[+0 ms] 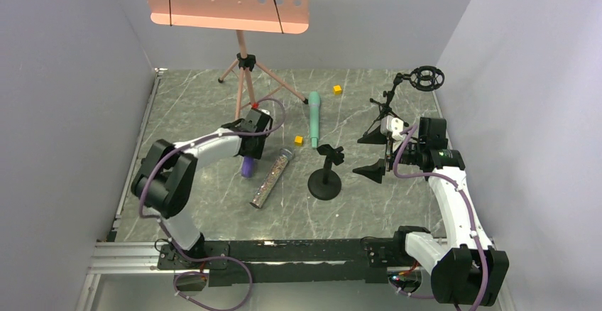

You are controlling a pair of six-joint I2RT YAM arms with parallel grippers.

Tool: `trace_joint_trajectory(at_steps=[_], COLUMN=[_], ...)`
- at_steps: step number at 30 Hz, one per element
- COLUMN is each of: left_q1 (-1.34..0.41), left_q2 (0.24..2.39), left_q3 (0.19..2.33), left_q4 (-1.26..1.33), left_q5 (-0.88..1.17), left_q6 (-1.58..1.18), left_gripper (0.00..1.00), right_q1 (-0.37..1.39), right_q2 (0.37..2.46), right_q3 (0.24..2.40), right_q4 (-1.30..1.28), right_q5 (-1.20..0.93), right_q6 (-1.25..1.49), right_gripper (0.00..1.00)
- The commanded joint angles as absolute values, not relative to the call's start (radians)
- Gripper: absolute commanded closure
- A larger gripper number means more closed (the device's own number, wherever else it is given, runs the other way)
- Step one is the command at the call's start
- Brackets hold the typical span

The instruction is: Attach the microphones to the stand

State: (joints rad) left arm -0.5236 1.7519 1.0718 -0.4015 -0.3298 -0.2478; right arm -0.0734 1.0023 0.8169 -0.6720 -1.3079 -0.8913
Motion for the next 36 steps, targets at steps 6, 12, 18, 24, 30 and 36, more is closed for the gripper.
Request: trace_joint_trajectory(at_steps=[6, 12, 18, 24, 30, 36], left_q1=[-0.531, -0.524, -0.521, -0.522, -0.523, -0.525], left_q2=[1.401, 1.298, 1.159, 0.981, 0.915, 0.928], left_q3=[0.909, 0.855, 0.802, 0.738, 0.731, 0.718], left_q4=[-0.183, -0.117, -0.016, 0.198, 0.333, 0.402], left_q5=[-0.128, -0.071, 0.049, 0.286, 0.422, 0.467], left_q6=[-0.200, -0.206, -0.230, -0.235, -0.290, -0.342], left_gripper=[1.00, 1.00, 1.00, 1.00, 1.00, 1.00], right_q1=[-0.077, -0.077, -0.076, -0.075, -0.075, -0.077], right_q2=[0.999, 0.998, 1.000, 1.003, 1.002, 0.996], right_q3=[0.839, 0.838, 0.838, 0.845, 0.854, 0.850], right_q4=[-0.672, -0.670, -0.667, -0.671, -0.682, -0.667], right_q5=[-1.321, -1.324, -1.337, -1.386, -1.437, -1.432], right_q6=[-0.917, -0.916, -0.908, -0.891, -0.880, -0.865], right_gripper=[0.00, 0.00, 0.00, 0.00, 0.00, 0.00])
